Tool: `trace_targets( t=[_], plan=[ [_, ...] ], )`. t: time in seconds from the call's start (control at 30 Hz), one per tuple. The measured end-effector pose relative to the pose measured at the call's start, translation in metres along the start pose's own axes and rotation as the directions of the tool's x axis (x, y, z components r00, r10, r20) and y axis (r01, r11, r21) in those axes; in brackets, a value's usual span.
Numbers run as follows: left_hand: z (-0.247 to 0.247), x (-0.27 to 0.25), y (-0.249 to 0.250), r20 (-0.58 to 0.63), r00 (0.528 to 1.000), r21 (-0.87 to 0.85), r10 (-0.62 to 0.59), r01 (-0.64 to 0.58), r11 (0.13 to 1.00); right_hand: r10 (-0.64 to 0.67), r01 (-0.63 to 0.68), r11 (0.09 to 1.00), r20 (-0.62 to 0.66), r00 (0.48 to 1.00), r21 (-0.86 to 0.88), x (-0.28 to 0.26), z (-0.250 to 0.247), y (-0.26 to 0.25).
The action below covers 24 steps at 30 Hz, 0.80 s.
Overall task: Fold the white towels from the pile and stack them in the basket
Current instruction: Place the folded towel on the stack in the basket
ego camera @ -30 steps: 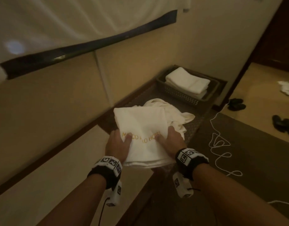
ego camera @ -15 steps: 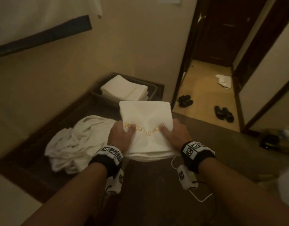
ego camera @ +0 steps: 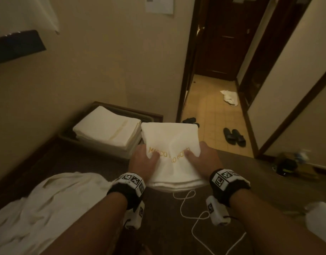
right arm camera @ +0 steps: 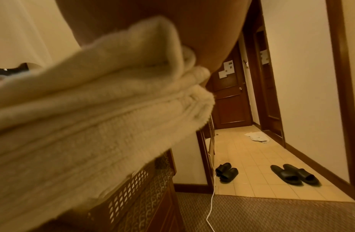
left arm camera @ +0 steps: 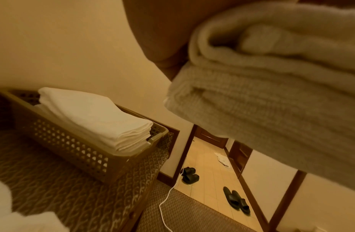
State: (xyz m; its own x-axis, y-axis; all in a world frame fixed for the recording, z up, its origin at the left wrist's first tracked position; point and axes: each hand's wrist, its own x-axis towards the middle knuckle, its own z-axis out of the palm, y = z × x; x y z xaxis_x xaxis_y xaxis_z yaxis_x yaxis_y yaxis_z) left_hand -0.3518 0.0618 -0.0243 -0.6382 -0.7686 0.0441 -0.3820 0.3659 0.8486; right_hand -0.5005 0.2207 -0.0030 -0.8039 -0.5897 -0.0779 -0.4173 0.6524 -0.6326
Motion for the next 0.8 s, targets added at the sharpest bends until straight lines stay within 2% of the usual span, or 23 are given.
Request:
trace_targets(
  t=[0.17,0.27,0.43,0.63,0.8],
  plan=[
    [-0.012,0.080,-0.006,-0.095,0.995,-0.028,-0.022,0.019,0.999,-0.066,0.068,0.997,0.065,0.996,-0.036,0.098,0.010,-0.042],
    [-0.023,0.122,-0.019,-0.155,0.985,-0.033,-0.081,0.077,0.997,-0.116,0.125,0.989,0.111,0.987,-0.078,0.152,0.028,-0.071],
    [-0.051,0.174,-0.046,-0.237,0.961,-0.037,-0.143,0.138,0.990,-0.134,0.163,0.983,0.276,0.952,-0.083,0.225,0.065,-0.120],
    [-0.070,0.218,-0.086,-0.324,0.902,-0.154,-0.284,0.246,0.957,-0.264,0.310,0.950,0.427,0.864,-0.038,0.313,0.125,-0.174],
    [-0.068,0.256,-0.115,-0.412,0.813,-0.193,-0.411,0.363,0.911,-0.378,0.447,0.894,0.554,0.742,0.012,0.391,0.178,-0.210]
  ],
)
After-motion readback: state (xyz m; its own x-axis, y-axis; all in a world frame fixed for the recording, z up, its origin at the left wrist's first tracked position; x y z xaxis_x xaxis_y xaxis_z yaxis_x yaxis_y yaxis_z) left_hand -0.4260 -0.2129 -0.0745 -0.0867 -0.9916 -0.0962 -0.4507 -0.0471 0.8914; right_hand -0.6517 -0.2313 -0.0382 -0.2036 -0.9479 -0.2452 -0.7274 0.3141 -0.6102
